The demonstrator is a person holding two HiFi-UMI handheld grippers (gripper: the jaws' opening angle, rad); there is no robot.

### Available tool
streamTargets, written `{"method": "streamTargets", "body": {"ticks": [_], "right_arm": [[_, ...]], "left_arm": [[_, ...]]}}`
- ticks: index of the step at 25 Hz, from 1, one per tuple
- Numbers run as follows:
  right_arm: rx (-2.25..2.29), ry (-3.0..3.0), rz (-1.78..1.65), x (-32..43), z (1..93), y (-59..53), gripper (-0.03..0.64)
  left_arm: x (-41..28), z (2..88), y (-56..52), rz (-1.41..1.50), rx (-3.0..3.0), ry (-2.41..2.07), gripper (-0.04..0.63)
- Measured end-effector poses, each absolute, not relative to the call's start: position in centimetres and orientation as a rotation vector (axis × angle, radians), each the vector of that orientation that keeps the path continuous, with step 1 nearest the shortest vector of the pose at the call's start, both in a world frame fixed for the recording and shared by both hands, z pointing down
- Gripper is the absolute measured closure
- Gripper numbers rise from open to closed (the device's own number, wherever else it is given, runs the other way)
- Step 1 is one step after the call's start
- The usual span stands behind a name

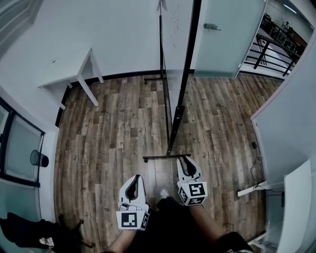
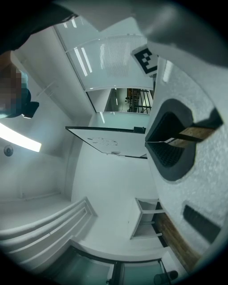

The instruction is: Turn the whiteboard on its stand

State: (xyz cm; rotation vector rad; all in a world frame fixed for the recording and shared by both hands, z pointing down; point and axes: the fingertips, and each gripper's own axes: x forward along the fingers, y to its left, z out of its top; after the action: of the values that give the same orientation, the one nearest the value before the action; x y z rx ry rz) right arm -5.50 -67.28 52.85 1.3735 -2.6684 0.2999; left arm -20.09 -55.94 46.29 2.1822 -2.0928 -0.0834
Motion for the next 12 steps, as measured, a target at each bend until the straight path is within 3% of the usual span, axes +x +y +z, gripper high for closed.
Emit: {"method": "streamTargets", "body": {"ticks": [3,12], "right_arm": [[1.354,-2.646,0.322,-5.9,54.5,-71.2,0.5],[1.361,-2.536,0.342,-8.6,59.6,-82.8,0.402]], "left_arm": [[-19.8,46.2,-58.3,-0.093,2.173,-2.105,0.577],[-20.5,46.5,-63.2,-0.083,2.122,-2.149,0.577]]}}
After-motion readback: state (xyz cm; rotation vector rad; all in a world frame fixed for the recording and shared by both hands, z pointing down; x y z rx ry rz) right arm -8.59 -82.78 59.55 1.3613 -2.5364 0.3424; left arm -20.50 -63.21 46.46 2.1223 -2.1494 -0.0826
